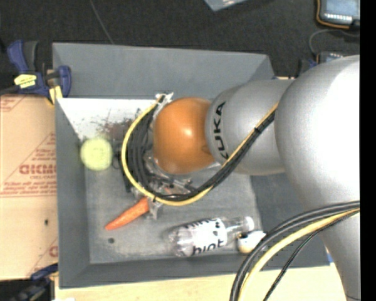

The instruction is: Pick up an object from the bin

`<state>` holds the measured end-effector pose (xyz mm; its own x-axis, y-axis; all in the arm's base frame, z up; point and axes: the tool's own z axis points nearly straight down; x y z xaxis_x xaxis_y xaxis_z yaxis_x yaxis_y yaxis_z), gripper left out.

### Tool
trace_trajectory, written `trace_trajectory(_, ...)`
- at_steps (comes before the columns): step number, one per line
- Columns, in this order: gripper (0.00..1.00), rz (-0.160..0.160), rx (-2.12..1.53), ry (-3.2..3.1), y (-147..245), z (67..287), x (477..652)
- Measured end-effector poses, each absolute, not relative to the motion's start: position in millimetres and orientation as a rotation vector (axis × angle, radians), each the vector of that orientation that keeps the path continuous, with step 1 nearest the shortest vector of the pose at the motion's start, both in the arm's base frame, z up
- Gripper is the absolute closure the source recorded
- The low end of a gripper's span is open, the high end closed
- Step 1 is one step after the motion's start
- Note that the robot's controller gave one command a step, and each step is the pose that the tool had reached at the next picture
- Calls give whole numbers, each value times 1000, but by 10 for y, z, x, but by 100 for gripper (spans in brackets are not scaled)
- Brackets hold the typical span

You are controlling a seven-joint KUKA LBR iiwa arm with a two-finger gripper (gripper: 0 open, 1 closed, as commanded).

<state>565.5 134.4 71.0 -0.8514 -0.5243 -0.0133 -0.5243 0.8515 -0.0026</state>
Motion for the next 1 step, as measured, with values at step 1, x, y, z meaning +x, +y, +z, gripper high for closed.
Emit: trace_trajectory(1,100,2,-852,3011,1341,750,5646)
